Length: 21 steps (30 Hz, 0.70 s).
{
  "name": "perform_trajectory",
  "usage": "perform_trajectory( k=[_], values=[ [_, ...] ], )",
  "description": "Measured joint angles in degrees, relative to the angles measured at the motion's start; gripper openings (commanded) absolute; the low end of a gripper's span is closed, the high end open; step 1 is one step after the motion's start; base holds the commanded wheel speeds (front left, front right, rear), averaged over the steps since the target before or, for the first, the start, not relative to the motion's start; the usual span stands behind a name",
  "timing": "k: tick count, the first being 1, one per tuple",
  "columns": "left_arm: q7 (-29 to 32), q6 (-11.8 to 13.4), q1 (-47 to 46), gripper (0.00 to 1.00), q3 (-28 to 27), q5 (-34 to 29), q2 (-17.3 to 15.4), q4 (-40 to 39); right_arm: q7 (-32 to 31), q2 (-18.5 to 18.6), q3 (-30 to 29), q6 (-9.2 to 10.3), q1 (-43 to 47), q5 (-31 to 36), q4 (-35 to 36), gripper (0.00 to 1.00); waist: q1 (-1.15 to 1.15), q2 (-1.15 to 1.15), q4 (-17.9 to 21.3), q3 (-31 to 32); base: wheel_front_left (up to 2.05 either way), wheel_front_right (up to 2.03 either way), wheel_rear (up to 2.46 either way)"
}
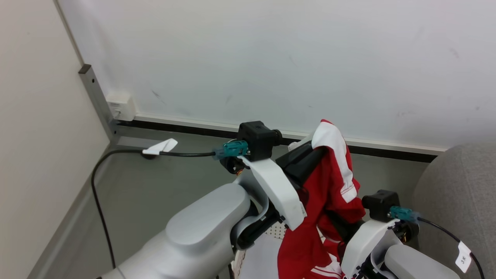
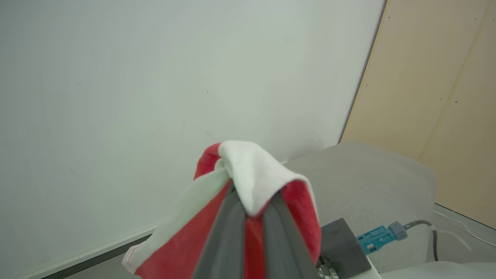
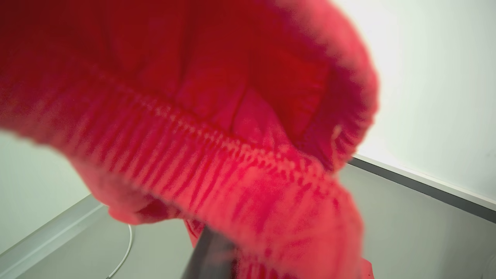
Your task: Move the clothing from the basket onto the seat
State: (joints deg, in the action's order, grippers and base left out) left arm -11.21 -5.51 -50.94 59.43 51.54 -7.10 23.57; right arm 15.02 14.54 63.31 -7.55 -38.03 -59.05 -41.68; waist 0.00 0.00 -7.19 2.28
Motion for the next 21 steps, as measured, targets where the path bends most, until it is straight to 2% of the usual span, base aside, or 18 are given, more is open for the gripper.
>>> perform_trajectory(
  k=[10,11,13,14,15,16,17,21],
  values=[
    [-0.43,0.73,3.46,0.00,0.07,0.92,-2.36,1.72,0.01,1.48,-19.35,0.00,8.38,9.77,10.95,0.00,0.00,0.00,3.14,-0.10,0.00,0.00,0.00],
    [-0.43,0.73,3.46,0.00,0.07,0.92,-2.36,1.72,0.01,1.48,-19.35,0.00,8.38,9.77,10.95,0.00,0.00,0.00,3.14,-0.10,0.00,0.00,0.00],
    [-0.48,0.41,4.42,0.00,0.26,1.78,-2.81,1.16,0.01,1.77,-25.05,0.00,10.91,12.93,14.30,0.00,0.00,0.00,4.27,-0.31,0.00,0.00,0.00],
    [-0.47,0.26,4.62,0.07,0.34,1.93,-2.98,0.90,0.01,1.80,-26.79,0.00,11.74,13.70,15.48,0.00,0.00,0.00,4.64,-0.37,0.00,0.00,0.00],
    [-0.47,0.26,4.62,0.45,0.34,1.93,-2.98,0.90,0.01,1.80,-26.79,0.00,11.74,13.70,15.48,0.00,0.00,0.00,4.64,-0.37,0.00,0.00,0.00],
    [-0.47,0.16,5.20,0.86,0.63,2.01,-3.35,0.18,0.01,1.85,-30.61,0.00,13.37,15.23,17.38,0.00,0.00,0.00,5.41,-0.46,0.00,0.00,0.00],
    [-0.47,0.16,5.20,1.00,0.63,2.01,-3.35,0.18,0.01,1.85,-30.61,0.00,13.37,15.23,17.38,0.00,0.00,0.00,5.41,-0.46,0.00,0.00,0.00],
    [-1.13,-0.07,7.21,1.00,1.26,2.01,-3.82,-1.32,0.01,1.94,-36.73,0.00,15.80,18.44,20.59,0.00,0.00,0.00,7.20,-0.66,0.00,0.00,0.00]
  ],
)
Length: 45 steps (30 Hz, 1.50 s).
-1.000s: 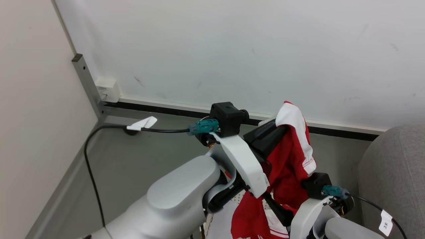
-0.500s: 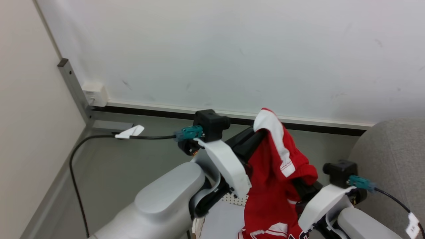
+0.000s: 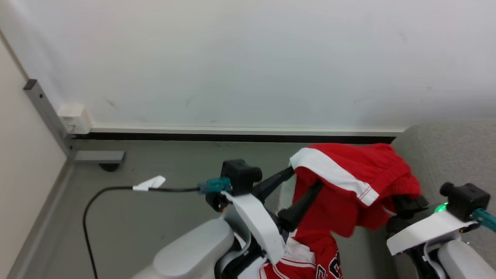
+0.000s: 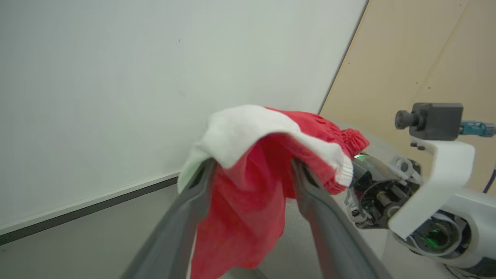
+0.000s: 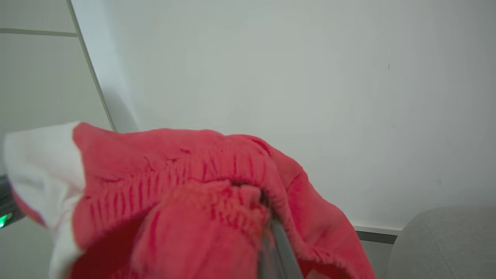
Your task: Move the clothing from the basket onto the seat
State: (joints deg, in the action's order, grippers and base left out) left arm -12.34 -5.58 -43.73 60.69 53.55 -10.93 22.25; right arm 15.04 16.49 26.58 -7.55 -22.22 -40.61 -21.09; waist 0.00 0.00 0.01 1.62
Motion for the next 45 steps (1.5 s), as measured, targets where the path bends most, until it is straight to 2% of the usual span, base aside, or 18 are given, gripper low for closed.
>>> perform_trajectory(
  k=[7,12,17,27,39,45],
  values=[
    [-1.90,1.12,3.11,1.00,1.16,-3.79,-0.82,-0.36,0.01,0.51,-7.83,0.00,2.91,4.71,5.53,0.00,0.00,0.00,4.17,-0.81,0.00,0.00,0.00],
    [-2.45,1.67,5.24,1.00,-1.02,-5.81,-1.01,-1.04,0.02,1.57,-12.14,0.00,5.06,7.30,8.42,0.00,0.00,0.00,7.63,-1.46,0.00,0.00,0.00],
    [-2.79,1.99,6.77,1.00,-4.70,-9.11,-1.02,-3.55,0.10,1.41,-13.89,0.00,7.89,8.86,10.67,0.00,0.00,0.00,11.69,-2.06,0.00,0.00,0.00],
    [-2.79,0.54,10.62,1.00,-9.20,-17.04,-0.68,-4.67,0.10,0.33,-16.29,0.00,14.68,6.71,15.92,0.00,0.00,0.00,19.26,-3.10,0.00,0.00,0.00],
    [-2.79,-0.97,11.47,1.00,-10.74,-21.31,0.34,-2.74,0.10,-0.66,-17.72,0.00,15.63,6.06,17.64,0.00,0.00,0.00,21.50,-5.01,0.00,0.00,0.00],
    [-2.79,-1.44,11.17,1.00,-10.87,-21.81,0.53,-1.69,0.10,0.60,-17.56,0.00,12.05,6.25,16.61,0.00,0.00,0.00,21.36,-6.75,0.00,0.00,0.00]
  ],
)
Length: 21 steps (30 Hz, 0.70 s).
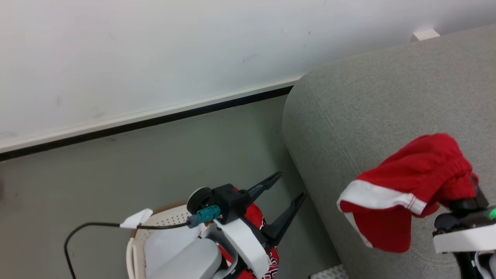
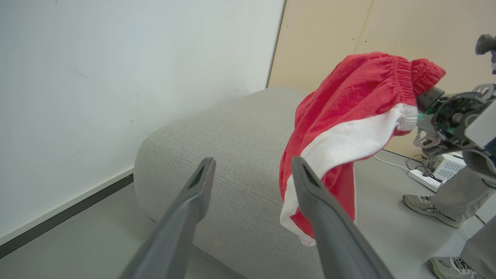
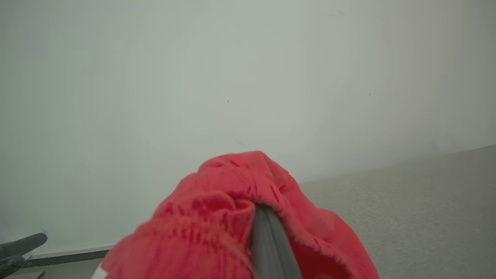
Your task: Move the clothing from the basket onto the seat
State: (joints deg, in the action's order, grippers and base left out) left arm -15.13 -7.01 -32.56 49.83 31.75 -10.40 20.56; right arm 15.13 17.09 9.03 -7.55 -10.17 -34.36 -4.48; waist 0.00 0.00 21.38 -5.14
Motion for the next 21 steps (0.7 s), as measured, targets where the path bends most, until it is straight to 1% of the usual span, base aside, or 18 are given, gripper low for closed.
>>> perform_trajectory(
  k=[2,3,4,5,10,14,21],
  values=[
    [0.00,-0.02,-0.66,1.00,0.40,-0.01,-0.13,0.25,-0.01,0.91,-0.08,0.00,-3.16,-0.19,-1.26,0.00,0.00,0.00,-0.15,-1.05,0.00,0.00,0.00],
    [0.08,-0.08,-1.63,1.00,0.83,-0.18,-0.60,0.34,-0.04,1.76,-0.62,0.00,-6.83,-0.47,-2.79,0.00,0.00,0.00,-0.41,-2.42,0.00,0.00,0.00],
    [0.08,-0.08,-1.63,1.00,0.83,-0.18,-0.60,0.34,-0.04,1.76,-0.62,0.00,-6.83,-0.47,-2.79,0.00,0.00,0.00,-0.41,-2.42,0.00,0.00,0.00],
    [0.34,-0.09,-2.24,1.00,1.07,-0.40,-0.92,0.27,-0.33,2.12,-0.86,0.00,-8.73,-1.05,-3.49,0.00,0.00,0.00,-0.59,-3.23,0.00,0.00,0.00],
    [2.14,-0.29,-5.90,1.00,1.93,-1.56,-3.94,-1.70,-1.62,4.82,-3.16,0.00,-19.03,-3.65,-6.73,0.00,0.01,0.00,-1.78,-8.51,0.00,0.00,0.00],
    [3.80,-0.33,-8.20,1.00,2.10,-1.89,-6.79,-4.33,-2.52,7.30,-7.05,0.00,-26.72,-4.66,-10.38,0.00,0.01,0.00,-2.88,-13.45,0.00,0.00,0.00],
    [5.84,-0.33,-10.78,1.00,1.11,-2.26,-10.50,-8.58,-2.01,10.22,-16.82,0.00,-39.22,-4.33,-18.78,0.00,0.02,0.00,-5.25,-22.28,0.00,0.00,0.00]
  ],
)
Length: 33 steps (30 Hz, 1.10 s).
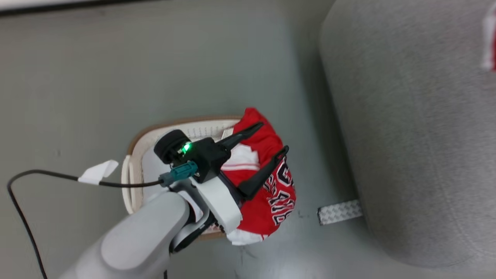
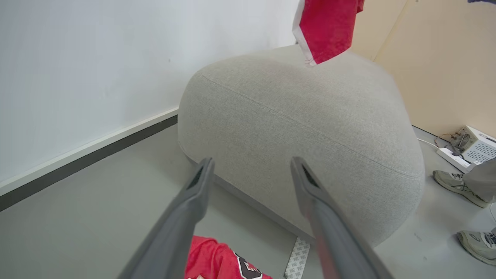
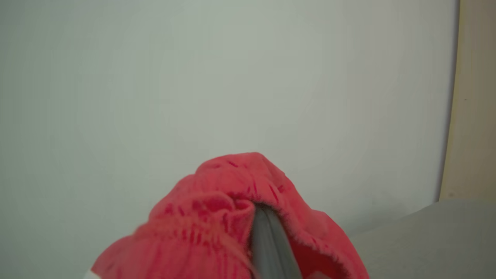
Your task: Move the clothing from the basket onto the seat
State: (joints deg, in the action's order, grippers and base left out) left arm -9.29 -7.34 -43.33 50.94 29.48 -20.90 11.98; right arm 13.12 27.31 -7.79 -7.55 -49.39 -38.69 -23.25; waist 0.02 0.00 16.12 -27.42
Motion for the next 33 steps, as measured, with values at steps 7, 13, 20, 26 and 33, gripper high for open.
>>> perform_trajectory(
  k=[7,13,20,26,33],
  values=[
    [1.11,0.34,-2.33,1.00,-0.48,-0.74,-1.58,-3.21,-0.22,4.36,-3.64,0.00,-9.76,5.27,-10.32,0.00,0.00,0.00,-3.32,-7.16,0.00,0.00,0.00],
    [0.64,0.41,-2.46,1.00,-0.27,-1.10,-2.54,-3.19,-3.89,7.10,-1.15,0.00,-11.02,13.79,-20.94,0.00,0.00,0.00,-6.52,-10.17,0.00,0.00,0.00],
    [-0.15,0.52,-2.33,1.00,0.04,-0.74,-1.60,-1.88,-12.05,6.97,5.25,0.00,-10.25,19.40,-29.50,0.26,-0.01,0.00,-7.82,-9.36,0.00,0.00,0.00],
    [-0.97,0.57,-1.97,1.00,0.23,-0.08,-1.19,0.05,-14.79,5.12,9.42,0.00,-9.77,21.08,-32.79,1.00,-0.01,0.00,-7.49,-7.15,0.00,0.00,0.00],
    [-2.87,0.55,-0.08,1.00,0.92,1.41,0.84,4.24,-20.53,3.71,14.85,-0.01,-5.76,20.90,-35.06,1.00,-0.02,0.00,-7.29,-1.40,0.00,0.00,0.00]
  ],
)
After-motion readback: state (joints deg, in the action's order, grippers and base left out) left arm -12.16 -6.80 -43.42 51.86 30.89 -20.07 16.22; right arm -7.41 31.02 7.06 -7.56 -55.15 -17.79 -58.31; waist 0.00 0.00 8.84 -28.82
